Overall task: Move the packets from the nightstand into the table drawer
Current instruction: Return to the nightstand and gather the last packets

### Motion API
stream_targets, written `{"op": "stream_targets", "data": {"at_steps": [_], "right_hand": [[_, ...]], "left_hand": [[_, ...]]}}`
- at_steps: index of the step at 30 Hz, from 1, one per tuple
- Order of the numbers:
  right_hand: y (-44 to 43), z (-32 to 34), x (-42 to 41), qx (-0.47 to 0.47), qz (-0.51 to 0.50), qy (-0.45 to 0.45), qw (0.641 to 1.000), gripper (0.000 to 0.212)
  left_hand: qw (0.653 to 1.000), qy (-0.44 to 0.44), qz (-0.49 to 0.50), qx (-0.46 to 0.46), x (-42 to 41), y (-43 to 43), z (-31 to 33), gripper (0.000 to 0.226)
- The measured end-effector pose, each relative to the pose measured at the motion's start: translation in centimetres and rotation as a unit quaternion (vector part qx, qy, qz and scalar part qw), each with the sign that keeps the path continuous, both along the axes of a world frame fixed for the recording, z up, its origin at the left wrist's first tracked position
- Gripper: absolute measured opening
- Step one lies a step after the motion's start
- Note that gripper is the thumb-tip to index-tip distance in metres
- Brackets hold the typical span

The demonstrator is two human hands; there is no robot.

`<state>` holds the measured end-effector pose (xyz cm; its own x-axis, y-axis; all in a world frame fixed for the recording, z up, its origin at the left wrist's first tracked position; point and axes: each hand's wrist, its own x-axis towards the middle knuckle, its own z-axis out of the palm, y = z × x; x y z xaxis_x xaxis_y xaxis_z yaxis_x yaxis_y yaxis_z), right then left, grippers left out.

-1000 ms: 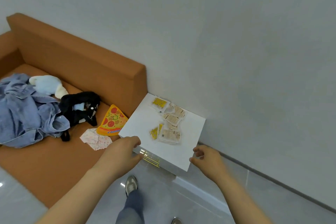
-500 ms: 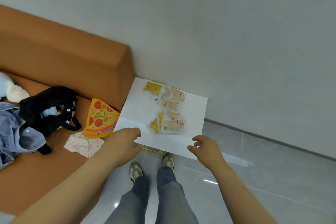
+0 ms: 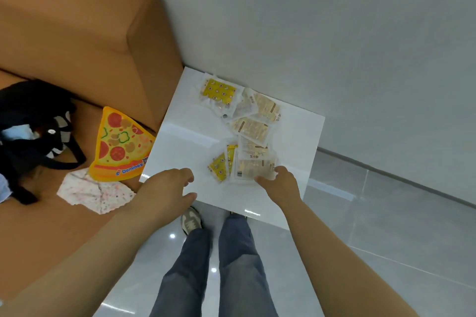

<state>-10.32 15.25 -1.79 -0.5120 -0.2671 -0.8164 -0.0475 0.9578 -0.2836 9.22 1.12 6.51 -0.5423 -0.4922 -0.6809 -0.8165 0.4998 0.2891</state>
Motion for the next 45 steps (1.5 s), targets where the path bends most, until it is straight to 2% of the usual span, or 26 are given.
{"op": "stream_targets", "data": {"at_steps": [4,8,11,17,32,38,43,45], "right_hand": [[-1.7,-3.6,0.1,0.027,-0.031,0.003,0.999,0.083],[-2.6,-4.7,0.8,0.037,-0.098,0.057,0.993,0.085],[-2.6,-5.3,1.0,0.023,-0.147,0.057,0.987,0.078],[-2.3,-5.7,0.6,-0.030,-0.190,0.016,0.981,0.046],[4.4,-0.6,-0.8,-0.077,-0.198,-0.029,0.977,0.044],[6.1,0.3,-1.4,-0.099,-0.186,-0.045,0.976,0.042],[7.5,0.8,-2.3,-0.116,-0.194,-0.044,0.973,0.040],[8.1,1.2,-2.8,-0.120,-0.188,-0.057,0.973,0.037]], "left_hand": [[1.000,-0.008,0.023,0.018,-1.1,-0.5,-3.7,0.034],[0.998,-0.025,0.045,0.038,-1.5,-0.9,-5.9,0.034],[0.998,-0.026,0.053,0.038,-1.7,-1.5,-6.5,0.034],[0.997,-0.032,0.055,0.042,-1.9,-2.6,-6.7,0.035],[0.993,-0.030,0.087,0.077,-4.2,-1.5,-9.3,0.031],[0.994,-0.036,0.094,0.045,-6.0,0.2,-11.1,0.052],[0.995,-0.043,0.095,0.000,-7.5,1.4,-12.3,0.083],[0.995,-0.044,0.088,-0.015,-8.0,1.7,-12.9,0.084]]}}
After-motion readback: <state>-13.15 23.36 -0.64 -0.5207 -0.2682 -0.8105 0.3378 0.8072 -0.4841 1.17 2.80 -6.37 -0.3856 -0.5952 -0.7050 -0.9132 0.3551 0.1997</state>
